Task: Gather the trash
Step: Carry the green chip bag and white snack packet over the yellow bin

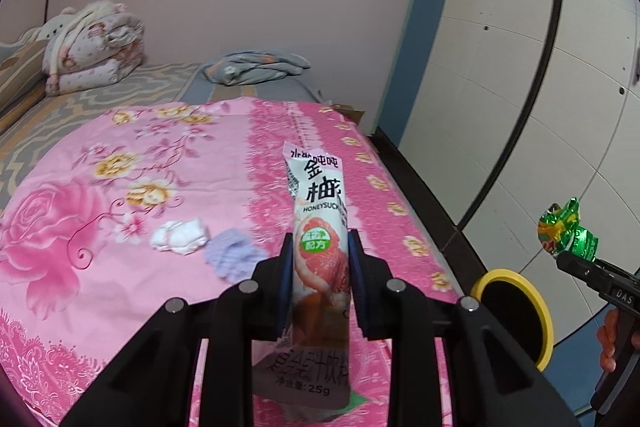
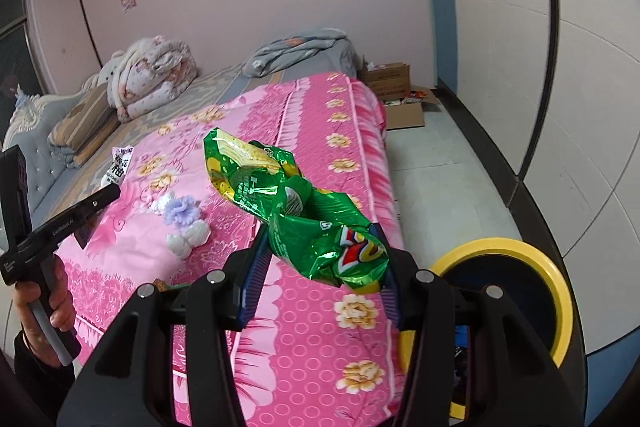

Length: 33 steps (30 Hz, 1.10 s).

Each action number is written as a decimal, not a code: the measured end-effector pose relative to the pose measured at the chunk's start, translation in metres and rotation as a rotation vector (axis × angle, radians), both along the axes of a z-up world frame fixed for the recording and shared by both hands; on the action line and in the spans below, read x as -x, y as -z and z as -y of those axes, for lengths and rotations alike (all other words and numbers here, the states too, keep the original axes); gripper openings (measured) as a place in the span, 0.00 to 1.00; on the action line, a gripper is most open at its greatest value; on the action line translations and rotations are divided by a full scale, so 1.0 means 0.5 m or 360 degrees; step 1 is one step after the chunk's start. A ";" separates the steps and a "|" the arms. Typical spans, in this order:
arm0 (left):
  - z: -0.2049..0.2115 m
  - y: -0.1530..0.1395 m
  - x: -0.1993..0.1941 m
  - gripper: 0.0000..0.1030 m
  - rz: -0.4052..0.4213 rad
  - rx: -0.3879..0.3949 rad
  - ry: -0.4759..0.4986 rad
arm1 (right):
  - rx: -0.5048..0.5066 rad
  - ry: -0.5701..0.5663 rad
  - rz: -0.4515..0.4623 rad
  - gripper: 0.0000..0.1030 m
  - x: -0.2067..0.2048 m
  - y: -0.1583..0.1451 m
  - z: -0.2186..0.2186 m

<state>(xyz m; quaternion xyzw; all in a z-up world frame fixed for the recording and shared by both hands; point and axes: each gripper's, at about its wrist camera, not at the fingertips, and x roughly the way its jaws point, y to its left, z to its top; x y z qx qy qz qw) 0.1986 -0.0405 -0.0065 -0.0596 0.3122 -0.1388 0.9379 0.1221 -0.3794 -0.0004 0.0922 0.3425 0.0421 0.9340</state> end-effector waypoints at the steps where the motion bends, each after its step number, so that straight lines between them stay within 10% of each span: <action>1: 0.013 -0.006 0.001 0.23 0.0006 0.0001 0.0017 | -0.0001 0.0013 0.0007 0.45 0.004 -0.005 0.010; 33: 0.362 -0.157 0.025 0.23 0.0190 -0.0010 0.0504 | -0.0020 0.0542 0.0163 0.45 0.144 -0.113 0.355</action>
